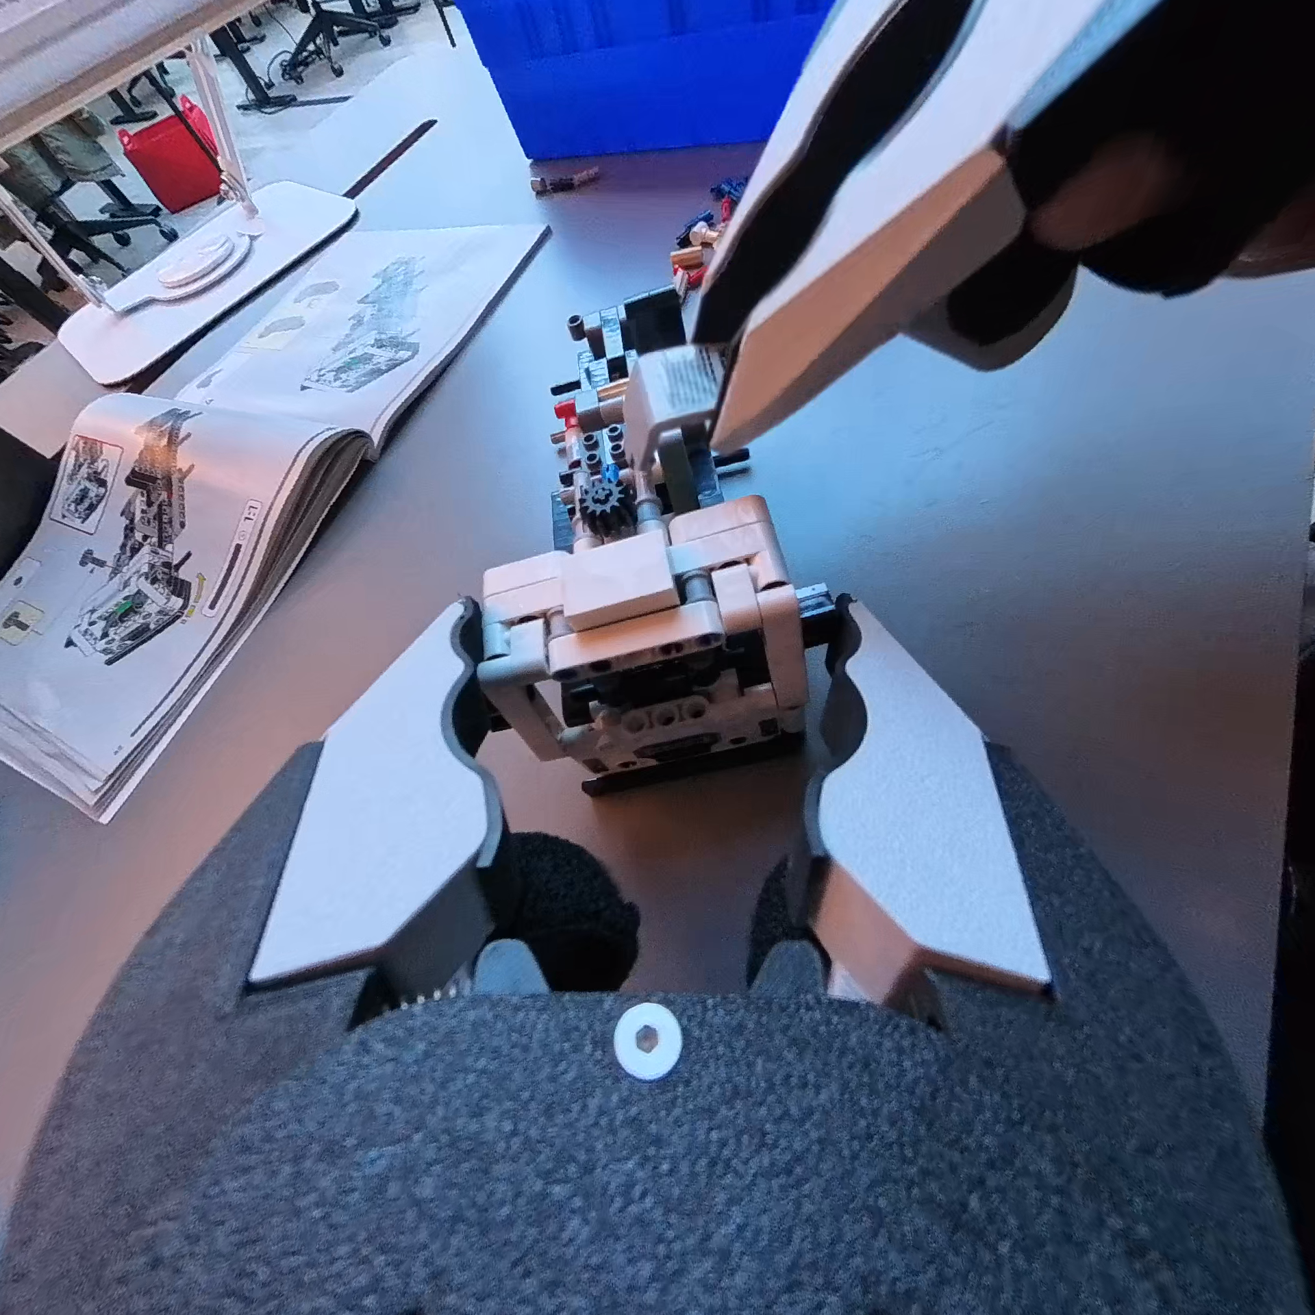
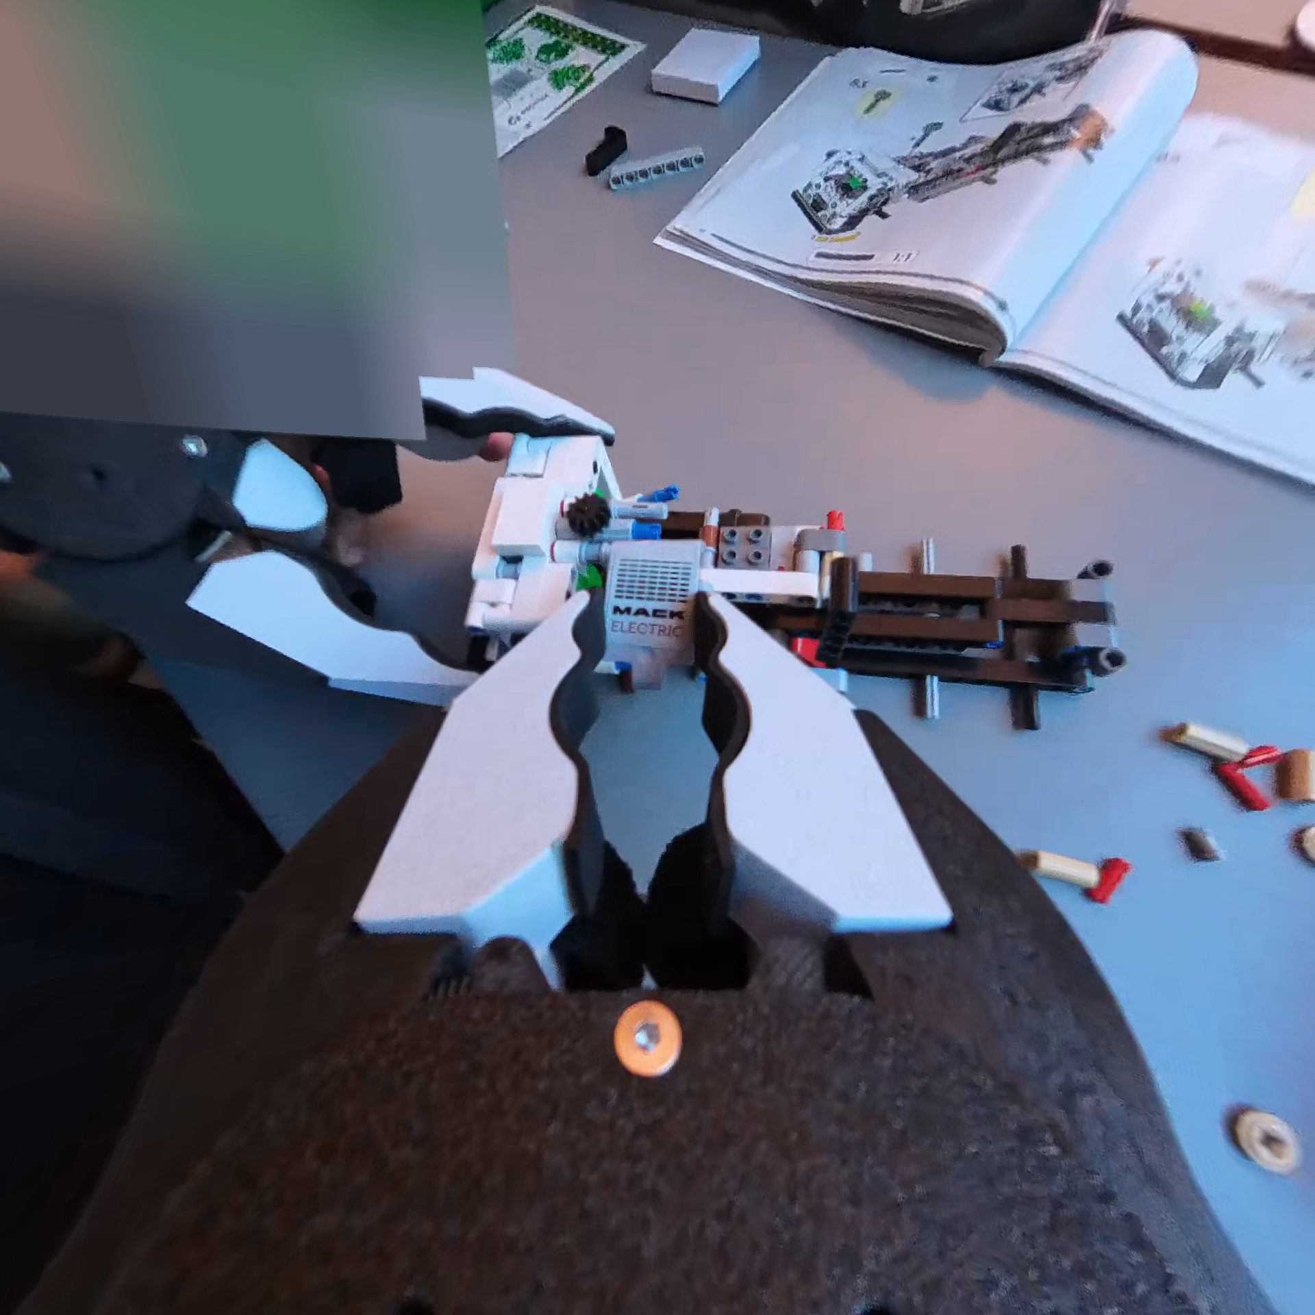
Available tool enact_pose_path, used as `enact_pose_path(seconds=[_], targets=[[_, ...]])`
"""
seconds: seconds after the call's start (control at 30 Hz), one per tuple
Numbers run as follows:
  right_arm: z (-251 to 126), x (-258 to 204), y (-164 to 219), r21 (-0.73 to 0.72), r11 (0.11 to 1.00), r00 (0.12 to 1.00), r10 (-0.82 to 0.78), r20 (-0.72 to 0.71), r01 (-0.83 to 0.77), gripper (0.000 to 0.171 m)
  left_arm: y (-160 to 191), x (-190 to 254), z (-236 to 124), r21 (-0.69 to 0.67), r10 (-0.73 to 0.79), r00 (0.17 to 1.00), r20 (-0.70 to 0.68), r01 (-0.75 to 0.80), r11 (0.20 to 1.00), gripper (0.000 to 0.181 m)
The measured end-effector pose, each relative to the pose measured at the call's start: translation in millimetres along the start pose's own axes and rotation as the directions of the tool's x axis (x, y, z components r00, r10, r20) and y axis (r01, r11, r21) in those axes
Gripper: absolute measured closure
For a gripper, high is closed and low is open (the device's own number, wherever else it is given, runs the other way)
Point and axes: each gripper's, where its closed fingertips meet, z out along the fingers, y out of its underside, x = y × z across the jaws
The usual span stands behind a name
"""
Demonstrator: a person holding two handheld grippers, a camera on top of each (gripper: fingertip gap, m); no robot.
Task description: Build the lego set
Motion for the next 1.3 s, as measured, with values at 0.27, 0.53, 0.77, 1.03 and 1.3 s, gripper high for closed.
enact_pose_path(seconds=[0.27,0.53,0.77,1.03,1.3], targets=[[1,-2,0,-0.021,1.000,1.000,0.010,-0.006,-0.010,0.148,0,0,0,-0.002,-0.003,1.000,0.004,0.003,1.000,0.086],[4,-5,10,-0.118,0.954,0.945,0.290,0.151,-0.274,0.148,0,-1,1,-0.002,-0.011,1.000,0.005,0.011,1.000,0.086],[3,-1,8,-0.106,0.984,0.984,0.152,0.097,-0.142,0.148,0,-1,1,-0.003,-0.004,1.000,0.011,0.004,1.000,0.086],[4,1,9,-0.033,0.999,0.999,-0.022,0.038,0.023,0.148,0,-1,0,-0.002,-0.005,1.000,0.008,0.005,1.000,0.086],[0,6,-2,0.120,0.988,0.996,-0.089,-0.030,0.092,0.148,-25,-9,-27,0.199,-0.139,0.987,-0.085,0.154,0.968,0.096]])
